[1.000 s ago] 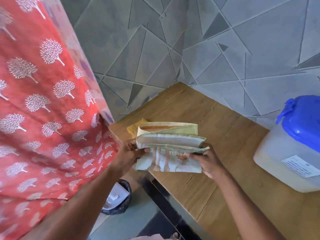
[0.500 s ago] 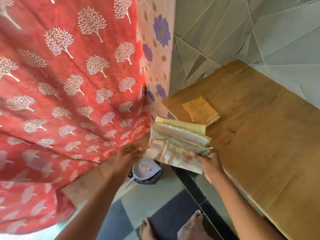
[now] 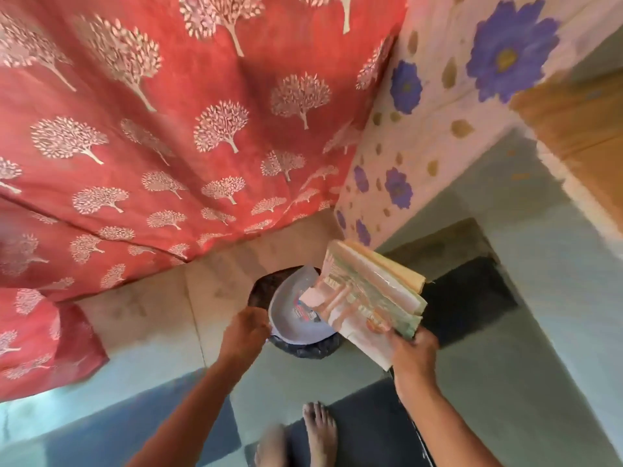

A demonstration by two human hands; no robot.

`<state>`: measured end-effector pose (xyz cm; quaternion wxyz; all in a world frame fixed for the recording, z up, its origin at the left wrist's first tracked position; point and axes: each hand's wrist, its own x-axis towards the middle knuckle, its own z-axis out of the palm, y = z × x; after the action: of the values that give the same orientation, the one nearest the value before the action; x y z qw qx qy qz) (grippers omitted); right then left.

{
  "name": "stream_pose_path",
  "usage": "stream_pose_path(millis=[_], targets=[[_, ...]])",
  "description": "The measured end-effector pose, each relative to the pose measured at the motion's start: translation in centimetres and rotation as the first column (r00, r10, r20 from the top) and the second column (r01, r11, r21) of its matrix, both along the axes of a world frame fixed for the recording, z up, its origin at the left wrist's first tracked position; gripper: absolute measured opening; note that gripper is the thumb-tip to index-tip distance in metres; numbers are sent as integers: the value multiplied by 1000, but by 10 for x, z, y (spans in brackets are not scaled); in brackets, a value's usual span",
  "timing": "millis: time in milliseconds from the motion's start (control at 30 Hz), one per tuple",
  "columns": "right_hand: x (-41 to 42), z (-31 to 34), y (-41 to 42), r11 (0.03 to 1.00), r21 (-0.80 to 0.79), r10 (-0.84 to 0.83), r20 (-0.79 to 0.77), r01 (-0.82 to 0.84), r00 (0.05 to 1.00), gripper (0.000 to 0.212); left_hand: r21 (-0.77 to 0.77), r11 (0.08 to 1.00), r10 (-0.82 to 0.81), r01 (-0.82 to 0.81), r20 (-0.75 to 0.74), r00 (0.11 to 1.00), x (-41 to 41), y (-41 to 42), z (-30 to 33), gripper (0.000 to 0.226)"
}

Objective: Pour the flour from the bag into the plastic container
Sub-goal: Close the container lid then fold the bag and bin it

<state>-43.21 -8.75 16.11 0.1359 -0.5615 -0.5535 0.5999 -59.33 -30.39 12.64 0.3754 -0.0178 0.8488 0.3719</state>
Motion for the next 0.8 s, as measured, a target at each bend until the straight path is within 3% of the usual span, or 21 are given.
stream_pose_path(millis=[67, 133, 200, 300, 400, 567, 700, 800], targets=[[-9, -56, -7, 1000, 14, 13, -14, -13, 1000, 23, -115, 992, -55, 59, 37, 998, 0, -9, -72, 13], [-14, -102, -9, 1000, 16, -17, -6, 17, 1000, 24, -202, 975, -70, 89, 99, 993, 0, -16, -131, 42], [-13, -142, -13, 999, -7, -43, -9, 43, 999, 22, -324, 926, -158, 191, 125, 980, 0, -23, -185, 55], [-6, -190, -16, 991, -39, -132, -26, 131, 991, 24, -444, 817, -348, 369, 130, 928, 3, -28, -243, 54], [6, -222, -17, 984, -59, -169, -22, 168, 985, 30, -450, 789, -414, 418, 114, 903, 6, -29, -281, 44], [25, -226, -10, 974, -66, -219, -12, 218, 976, 31, -382, 828, -406, 411, 98, 909, 4, -34, -292, 28], [22, -190, -6, 954, -73, -291, 11, 291, 957, 24, -328, 831, -421, 450, 159, 893, 11, -51, -249, 25], [15, -167, -6, 920, -72, -386, 9, 386, 922, 24, -286, 901, -294, 327, 152, 944, 11, -68, -208, 14]])
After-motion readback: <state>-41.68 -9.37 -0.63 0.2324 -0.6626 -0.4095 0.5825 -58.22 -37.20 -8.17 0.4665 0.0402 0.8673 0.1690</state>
